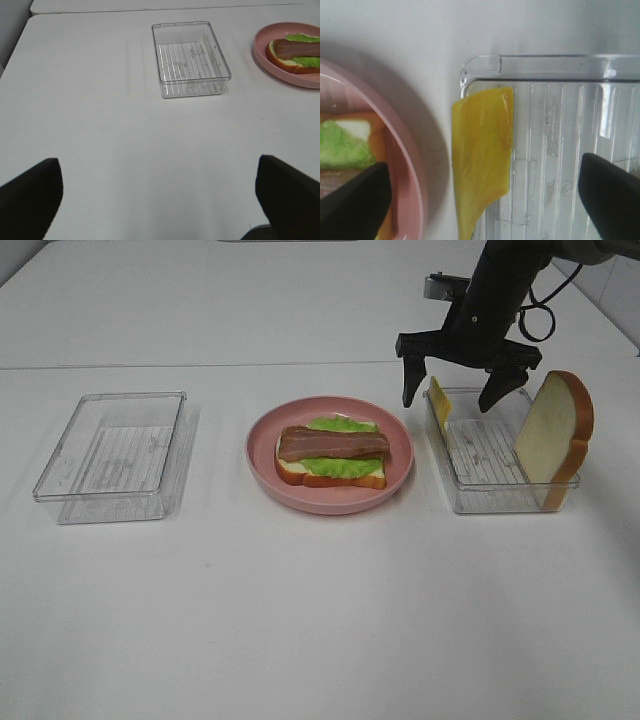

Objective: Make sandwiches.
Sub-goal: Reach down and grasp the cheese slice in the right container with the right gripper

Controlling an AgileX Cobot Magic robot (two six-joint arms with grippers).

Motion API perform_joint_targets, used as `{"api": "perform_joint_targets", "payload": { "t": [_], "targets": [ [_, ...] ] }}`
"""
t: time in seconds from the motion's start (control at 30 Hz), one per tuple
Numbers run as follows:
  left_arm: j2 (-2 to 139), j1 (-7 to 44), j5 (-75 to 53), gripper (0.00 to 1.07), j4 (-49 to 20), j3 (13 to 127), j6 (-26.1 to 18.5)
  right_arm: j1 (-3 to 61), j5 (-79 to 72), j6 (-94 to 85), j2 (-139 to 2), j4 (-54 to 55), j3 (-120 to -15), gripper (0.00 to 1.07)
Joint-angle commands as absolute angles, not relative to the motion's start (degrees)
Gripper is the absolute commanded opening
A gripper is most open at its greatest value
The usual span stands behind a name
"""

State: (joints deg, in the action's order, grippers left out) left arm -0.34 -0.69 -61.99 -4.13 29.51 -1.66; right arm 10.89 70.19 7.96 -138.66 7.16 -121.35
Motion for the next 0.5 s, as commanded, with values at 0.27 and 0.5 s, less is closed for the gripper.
{"api": "perform_joint_targets", "payload": {
  "t": [0.27, 0.5],
  "targets": [
    [-1.20, -0.29, -61.65, 1.00, -4.01, 29.51, -1.26, 10.89, 73.45, 8.25, -138.94, 6.70, -121.58, 0.90],
    [-1.20, -0.29, -61.65, 1.00, -4.01, 29.51, -1.26, 10.89, 73.97, 8.25, -138.94, 6.70, -121.58, 0.84]
  ]
}}
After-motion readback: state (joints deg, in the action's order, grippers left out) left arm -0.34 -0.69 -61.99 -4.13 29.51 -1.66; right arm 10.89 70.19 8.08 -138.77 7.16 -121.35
